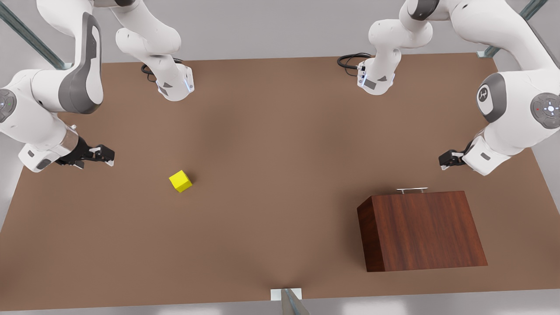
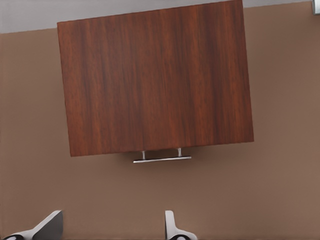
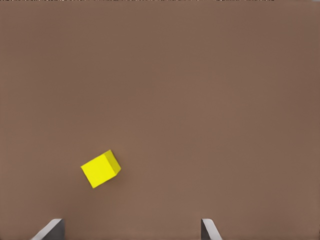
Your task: Open the drawer with left arm, place the square in the middle with right arm, and place the square in the drawer with left arm
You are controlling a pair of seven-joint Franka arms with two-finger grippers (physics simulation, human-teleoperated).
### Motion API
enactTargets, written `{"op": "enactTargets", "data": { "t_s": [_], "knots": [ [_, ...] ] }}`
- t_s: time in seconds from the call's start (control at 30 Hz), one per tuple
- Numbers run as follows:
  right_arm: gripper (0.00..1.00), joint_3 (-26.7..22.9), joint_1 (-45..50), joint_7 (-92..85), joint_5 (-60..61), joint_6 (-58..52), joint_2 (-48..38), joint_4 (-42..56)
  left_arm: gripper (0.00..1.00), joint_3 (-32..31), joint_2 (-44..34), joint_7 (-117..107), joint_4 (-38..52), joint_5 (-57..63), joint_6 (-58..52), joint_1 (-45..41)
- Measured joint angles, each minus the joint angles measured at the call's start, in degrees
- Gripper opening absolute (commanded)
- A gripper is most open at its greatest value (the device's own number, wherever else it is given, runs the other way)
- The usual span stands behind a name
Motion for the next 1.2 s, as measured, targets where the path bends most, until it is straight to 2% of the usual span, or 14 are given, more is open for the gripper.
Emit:
{"op": "enactTargets", "data": {
  "t_s": [0.03,0.07,0.17,0.2,0.27,0.37,0.43,0.53,0.77,0.97,1.2],
  "knots": [
    [1.00,0.19,-0.19,0.06,-0.45,1.05,-0.46,-1.71,1.00,0.00,-0.35,-2.62,-1.00,0.25,0.67,0.06],
    [1.00,0.23,-0.18,0.07,-0.48,1.21,-0.51,-2.19,1.00,0.05,-3.20,-8.15,-6.83,0.39,5.09,-0.03],
    [1.00,0.43,0.33,-0.01,-0.39,1.48,-0.52,-4.16,1.00,0.08,-13.20,-42.10,-27.21,0.59,22.23,0.04],
    [1.00,0.52,1.05,0.06,-0.39,5.13,-0.87,-7.89,1.00,0.09,-17.24,-51.44,-35.40,0.56,29.38,-0.07],
    [1.00,0.68,3.59,-1.11,-0.36,11.80,-2.35,-15.50,1.00,0.10,-20.98,-63.24,-45.52,0.45,40.22,-0.09],
    [1.00,1.63,6.25,-7.83,-0.40,19.44,-1.66,-22.13,1.00,0.34,-21.36,-74.79,-53.89,0.26,52.71,-0.16],
    [1.00,1.85,6.15,-13.00,-0.48,22.12,-0.17,-23.59,1.00,0.50,-19.90,-78.82,-54.42,-0.18,54.42,0.02],
    [1.00,1.93,2.35,-20.88,-0.49,37.29,1.76,-33.67,1.00,1.58,-18.96,-80.55,-56.11,-0.60,57.80,0.00],
    [1.00,2.99,5.43,-34.05,-0.48,43.91,10.14,-33.98,1.00,1.75,-14.34,-80.73,-56.79,-1.43,62.62,0.92],
    [1.00,4.60,7.75,-36.58,-0.49,49.04,13.11,-34.95,1.00,1.07,-12.41,-80.82,-56.62,-3.83,63.77,-0.66],
    [1.00,5.78,7.82,-38.60,-0.48,49.81,14.60,-34.60,1.00,0.06,-9.44,-80.82,-56.36,-4.38,65.30,-0.12]
  ]
}}
